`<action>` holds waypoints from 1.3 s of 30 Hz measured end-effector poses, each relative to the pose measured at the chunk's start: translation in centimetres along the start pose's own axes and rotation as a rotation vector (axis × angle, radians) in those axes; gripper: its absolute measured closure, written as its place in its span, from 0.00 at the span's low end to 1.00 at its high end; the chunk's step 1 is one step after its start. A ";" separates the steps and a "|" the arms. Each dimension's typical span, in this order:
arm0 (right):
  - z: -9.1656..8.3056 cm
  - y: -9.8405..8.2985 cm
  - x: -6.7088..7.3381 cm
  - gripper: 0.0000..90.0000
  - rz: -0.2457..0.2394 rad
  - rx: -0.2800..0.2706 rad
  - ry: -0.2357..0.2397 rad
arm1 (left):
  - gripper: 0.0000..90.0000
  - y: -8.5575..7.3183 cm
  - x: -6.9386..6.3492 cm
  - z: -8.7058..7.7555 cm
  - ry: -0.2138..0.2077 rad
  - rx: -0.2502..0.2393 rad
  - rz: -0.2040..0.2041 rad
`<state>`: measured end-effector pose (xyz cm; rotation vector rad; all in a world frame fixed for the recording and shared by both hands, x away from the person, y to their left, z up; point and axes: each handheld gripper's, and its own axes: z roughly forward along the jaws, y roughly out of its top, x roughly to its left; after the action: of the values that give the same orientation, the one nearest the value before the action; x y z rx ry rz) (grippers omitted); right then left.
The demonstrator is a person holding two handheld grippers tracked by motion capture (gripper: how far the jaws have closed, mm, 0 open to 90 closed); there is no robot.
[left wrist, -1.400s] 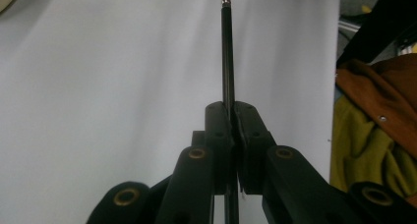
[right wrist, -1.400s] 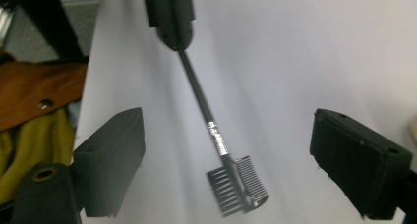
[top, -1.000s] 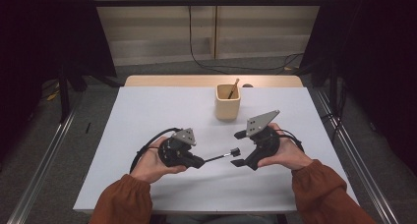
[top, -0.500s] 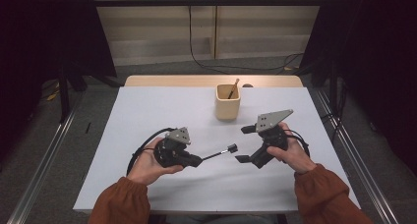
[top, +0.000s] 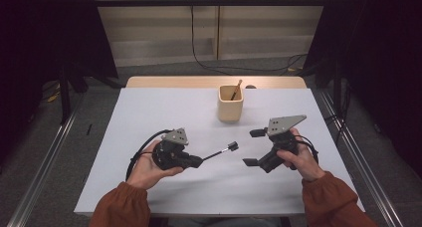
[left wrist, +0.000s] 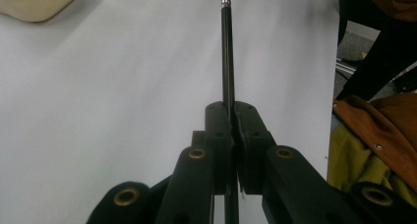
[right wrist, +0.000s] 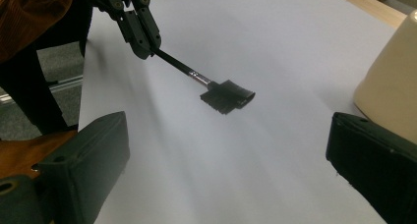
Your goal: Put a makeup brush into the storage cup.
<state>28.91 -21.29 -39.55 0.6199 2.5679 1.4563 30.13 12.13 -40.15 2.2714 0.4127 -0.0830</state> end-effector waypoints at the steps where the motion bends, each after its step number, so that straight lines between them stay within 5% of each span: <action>1: -0.1 -0.1 0.0 0.02 -0.002 0.002 -0.003 | 0.95 -0.1 0.0 0.0 0.000 -0.011 -0.006; 22: -2.2 -2.2 0.2 0.03 0.069 -0.060 -0.053 | 0.95 -1.2 -0.8 -0.7 0.050 -0.095 -0.039; 26: -2.2 -2.2 0.3 0.02 0.074 -0.052 -0.053 | 0.95 -0.9 -1.4 -0.3 0.046 -0.110 -0.021; 39: -1.8 -3.5 1.1 0.03 0.122 -0.198 -0.028 | 0.95 -1.5 -1.4 -0.9 0.058 -0.180 -0.029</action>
<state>26.32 -23.83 -41.40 0.7723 2.3626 1.6999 28.25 13.31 -40.38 2.0948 0.4651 0.0054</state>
